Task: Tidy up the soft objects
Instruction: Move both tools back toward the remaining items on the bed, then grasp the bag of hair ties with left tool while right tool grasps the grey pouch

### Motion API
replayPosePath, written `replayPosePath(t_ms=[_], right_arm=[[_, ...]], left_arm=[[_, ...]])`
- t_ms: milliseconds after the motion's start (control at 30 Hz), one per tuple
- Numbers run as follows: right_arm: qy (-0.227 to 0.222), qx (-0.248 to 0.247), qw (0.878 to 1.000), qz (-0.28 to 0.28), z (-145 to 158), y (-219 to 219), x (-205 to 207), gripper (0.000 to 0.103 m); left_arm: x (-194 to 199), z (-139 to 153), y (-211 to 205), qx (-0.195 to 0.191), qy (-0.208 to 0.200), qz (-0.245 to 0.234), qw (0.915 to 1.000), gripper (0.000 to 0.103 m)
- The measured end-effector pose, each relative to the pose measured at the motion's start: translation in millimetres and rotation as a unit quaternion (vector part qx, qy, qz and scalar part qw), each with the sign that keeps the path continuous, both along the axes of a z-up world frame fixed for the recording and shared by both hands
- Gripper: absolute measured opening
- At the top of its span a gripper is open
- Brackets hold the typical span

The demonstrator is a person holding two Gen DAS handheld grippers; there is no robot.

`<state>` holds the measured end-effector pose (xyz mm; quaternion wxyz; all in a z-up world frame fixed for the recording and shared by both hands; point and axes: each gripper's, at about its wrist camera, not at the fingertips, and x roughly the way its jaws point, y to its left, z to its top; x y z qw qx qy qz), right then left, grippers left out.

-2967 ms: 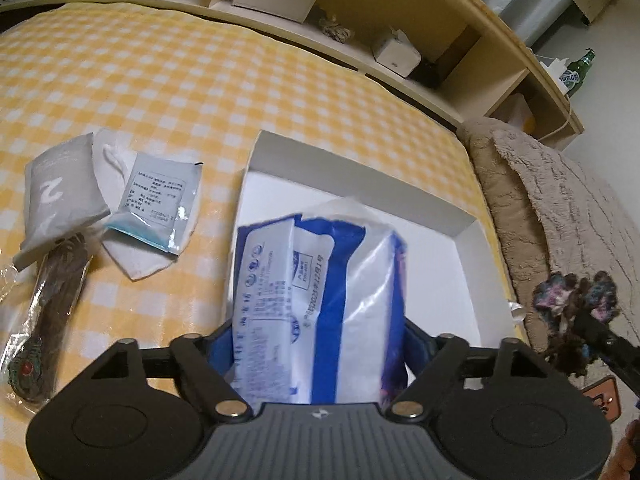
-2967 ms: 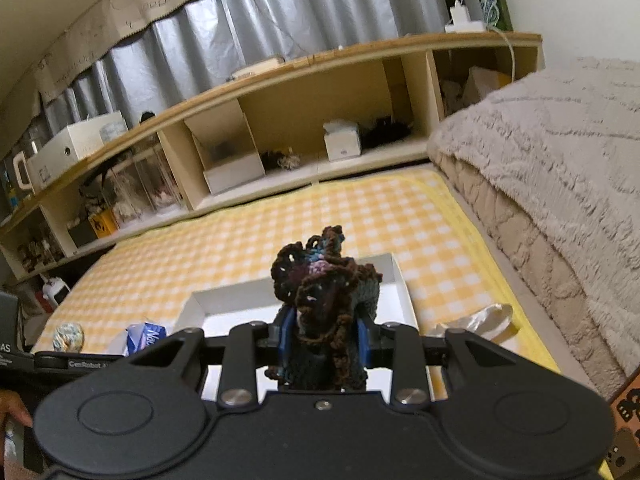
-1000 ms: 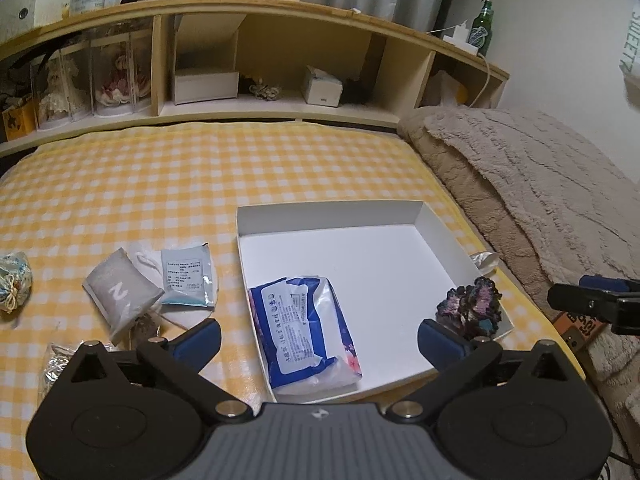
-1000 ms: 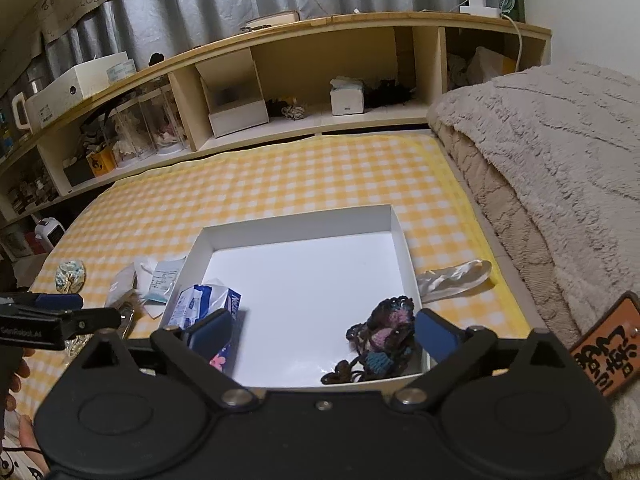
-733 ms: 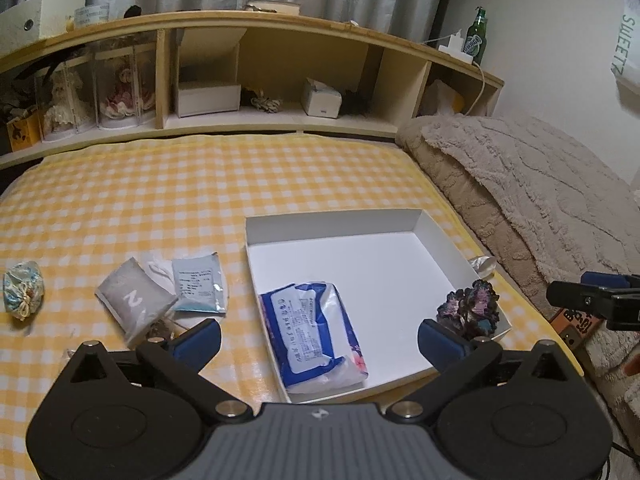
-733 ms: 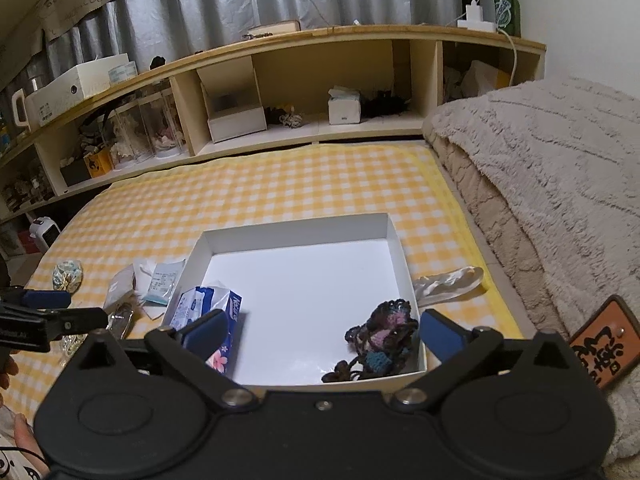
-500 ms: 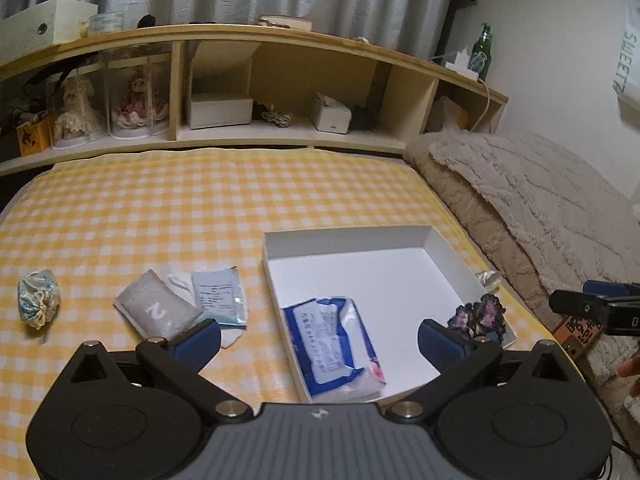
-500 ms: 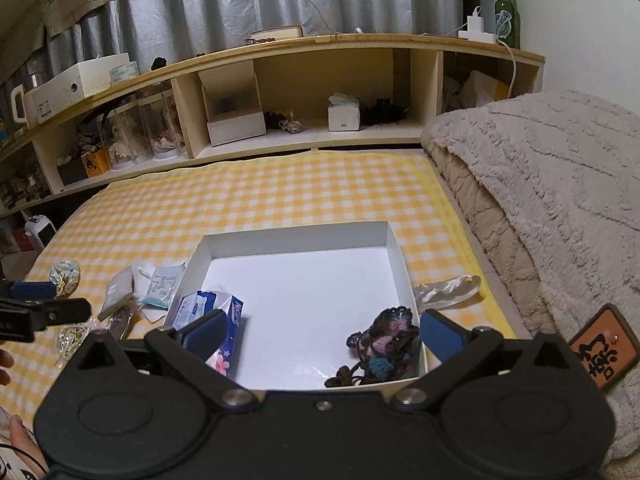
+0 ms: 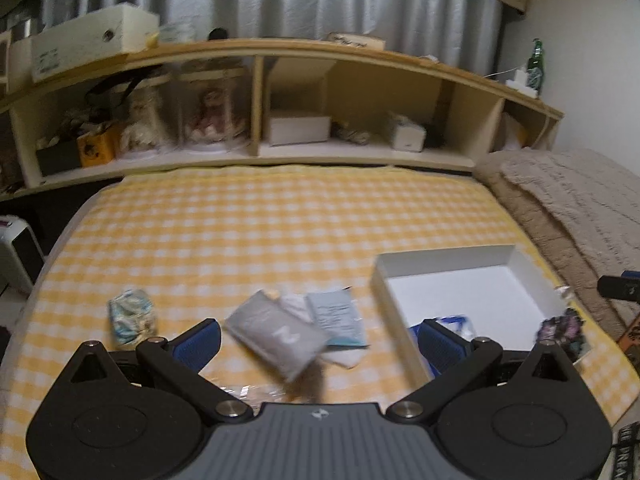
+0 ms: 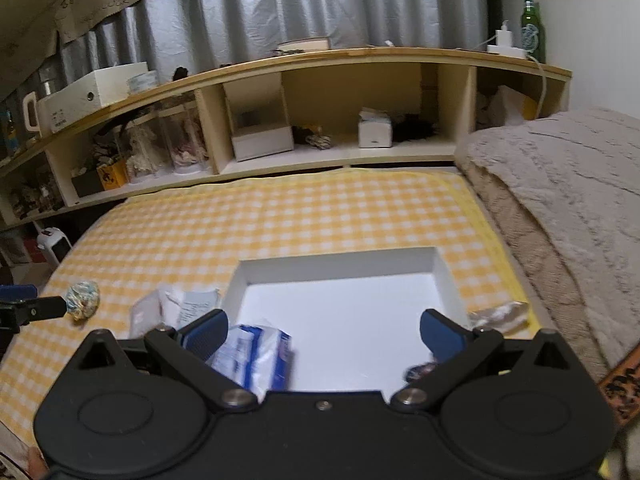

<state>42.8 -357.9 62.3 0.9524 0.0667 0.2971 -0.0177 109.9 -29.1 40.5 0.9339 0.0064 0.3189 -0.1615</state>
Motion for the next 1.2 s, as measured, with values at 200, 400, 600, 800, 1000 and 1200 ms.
replayPosePath(t_ms=[200, 400, 600, 800, 1000, 1200], right_arm=[[-0.004, 0.012, 1.000, 0.020, -6, 30, 25, 0.103], [-0.002, 0.024, 1.000, 0.007, -14, 66, 52, 0.103], [-0.004, 0.036, 0.999, 0.023, -24, 99, 78, 0.103], [-0.002, 0.049, 0.998, 0.049, -40, 130, 106, 0.103], [0.011, 0.042, 0.996, 0.075, -64, 157, 133, 0.103], [0.017, 0.010, 0.989, 0.146, -86, 189, 154, 0.103]], left_arm=[[25, -22, 38, 0.002, 0.040, 0.020, 0.9990, 0.103], [51, -60, 62, 0.027, 0.090, 0.015, 0.9955, 0.103], [66, -98, 68, 0.064, 0.148, -0.003, 0.9869, 0.103], [70, -126, 58, 0.129, 0.173, -0.008, 0.9765, 0.103], [74, -145, 48, 0.140, 0.190, -0.012, 0.9718, 0.103], [79, -156, 36, 0.157, 0.194, -0.020, 0.9681, 0.103]])
